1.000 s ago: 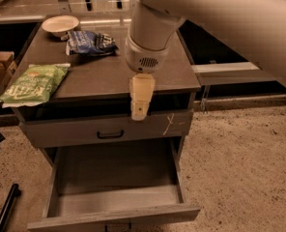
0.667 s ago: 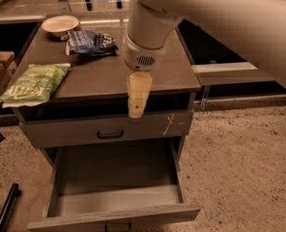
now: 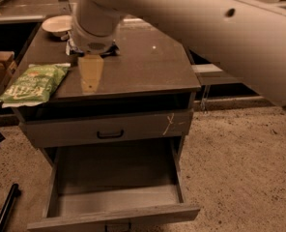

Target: Place green jalapeno chip bag into middle drawer

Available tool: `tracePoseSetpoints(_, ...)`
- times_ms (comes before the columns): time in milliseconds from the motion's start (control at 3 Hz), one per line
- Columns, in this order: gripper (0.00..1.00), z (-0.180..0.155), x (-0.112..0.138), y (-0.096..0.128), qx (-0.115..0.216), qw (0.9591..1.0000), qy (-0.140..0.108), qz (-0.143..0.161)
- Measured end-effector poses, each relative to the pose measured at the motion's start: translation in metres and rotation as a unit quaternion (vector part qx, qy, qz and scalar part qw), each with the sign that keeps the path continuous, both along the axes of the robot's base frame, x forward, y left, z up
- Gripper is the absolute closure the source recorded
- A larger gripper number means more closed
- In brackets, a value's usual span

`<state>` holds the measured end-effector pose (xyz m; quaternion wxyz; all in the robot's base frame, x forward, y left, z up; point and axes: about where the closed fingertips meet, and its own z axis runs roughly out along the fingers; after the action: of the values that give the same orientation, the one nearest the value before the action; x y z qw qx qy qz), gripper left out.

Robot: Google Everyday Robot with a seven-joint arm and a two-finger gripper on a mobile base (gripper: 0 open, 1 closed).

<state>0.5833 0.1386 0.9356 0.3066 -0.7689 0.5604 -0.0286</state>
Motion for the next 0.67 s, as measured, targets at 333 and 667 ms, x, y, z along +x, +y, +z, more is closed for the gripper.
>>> tracePoseSetpoints(333,0.00,0.0108,0.0101,0.0592,0.006,0.9943,-0.064,0.085)
tracePoseSetpoints(667,0.00,0.0123,0.0104,0.0654,0.001,0.9916,-0.077,0.104)
